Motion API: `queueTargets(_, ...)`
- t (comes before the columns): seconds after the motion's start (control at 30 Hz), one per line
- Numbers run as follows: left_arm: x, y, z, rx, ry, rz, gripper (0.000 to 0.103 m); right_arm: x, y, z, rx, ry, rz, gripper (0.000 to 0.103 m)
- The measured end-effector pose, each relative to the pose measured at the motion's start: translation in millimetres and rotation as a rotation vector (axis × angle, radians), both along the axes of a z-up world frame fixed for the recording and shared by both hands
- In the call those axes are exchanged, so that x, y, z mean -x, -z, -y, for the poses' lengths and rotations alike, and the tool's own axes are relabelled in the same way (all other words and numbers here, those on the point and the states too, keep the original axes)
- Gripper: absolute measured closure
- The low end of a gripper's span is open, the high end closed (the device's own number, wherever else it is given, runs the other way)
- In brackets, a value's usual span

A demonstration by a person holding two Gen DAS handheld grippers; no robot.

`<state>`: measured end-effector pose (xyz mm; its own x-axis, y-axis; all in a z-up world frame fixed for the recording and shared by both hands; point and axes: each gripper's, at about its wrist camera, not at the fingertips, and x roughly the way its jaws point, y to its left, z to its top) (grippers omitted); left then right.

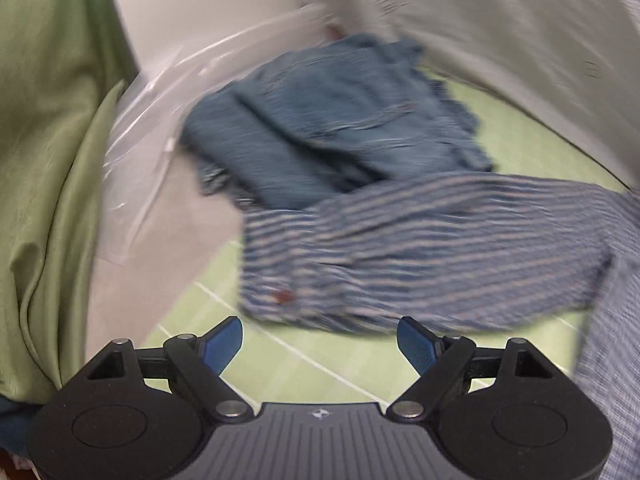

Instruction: Fold clothes

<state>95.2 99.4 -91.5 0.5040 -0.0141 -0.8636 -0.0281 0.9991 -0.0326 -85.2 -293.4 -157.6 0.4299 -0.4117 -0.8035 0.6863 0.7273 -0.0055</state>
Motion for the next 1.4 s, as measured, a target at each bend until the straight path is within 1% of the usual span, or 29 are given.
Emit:
queueTargets(0.13,-22,13,-22,0.029,0.007,-0.025,0.018,3,-3,-14,-0.027,0.034,-0.041,0.003)
queueTargets(0.3,-37,28,-26,0.080,0.030,-0.047,0.018,13,-5,1,-0.046,0.172,-0.070,0.003)
queueTargets(0.47,-44,36,-17,0.076,0.066,-0.062,0.017,24,-13,10,-0.038,0.271,-0.082,0.003)
queueTargets(0.53,-45,39,-13,0.060,0.061,-0.068,0.017,29,-17,15,-0.033,0.305,-0.095,0.003)
queueTargets(0.57,-45,39,-11,0.049,0.056,-0.064,0.018,31,-19,16,-0.028,0.317,-0.103,0.003)
queueTargets(0.63,-44,38,-9,0.021,0.039,-0.058,0.030,35,-22,18,-0.011,0.319,-0.112,0.003)
queueTargets(0.67,-44,36,-8,0.002,0.033,-0.054,0.046,37,-23,19,-0.005,0.316,-0.115,0.003)
queueTargets(0.7,-46,35,-8,0.002,0.037,-0.060,0.059,39,-25,20,-0.001,0.315,-0.117,0.003)
queueTargets(0.73,-49,33,-8,0.008,0.042,-0.069,0.062,41,-27,21,-0.001,0.315,-0.118,0.004)
queueTargets(0.77,-51,31,-9,0.032,0.040,-0.076,0.071,43,-28,23,-0.002,0.310,-0.117,0.004)
queueTargets(0.83,-54,24,-9,0.060,0.025,-0.065,0.081,47,-32,26,-0.007,0.290,-0.111,0.004)
queueTargets(0.87,-54,18,-6,0.062,0.027,-0.048,0.096,49,-33,28,-0.003,0.276,-0.111,0.004)
queueTargets(0.93,-50,2,4,0.077,0.029,-0.005,0.096,54,-36,32,0.007,0.258,-0.110,0.004)
queueTargets(1.03,-41,-21,29,0.098,0.069,0.053,0.097,63,-38,39,0.012,0.242,-0.106,0.005)
queueTargets(1.17,-19,-47,84,0.111,0.209,0.126,0.098,77,-37,52,0.001,0.228,-0.098,0.005)
queueTargets(1.23,-4,-56,112,0.140,0.272,0.138,0.098,84,-36,58,-0.008,0.227,-0.092,0.005)
queueTargets(1.37,21,-56,147,0.121,0.338,0.113,0.099,101,-33,73,-0.033,0.235,-0.076,0.005)
queueTargets(1.4,28,-56,155,0.115,0.354,0.106,0.098,105,-33,76,-0.038,0.238,-0.075,0.005)
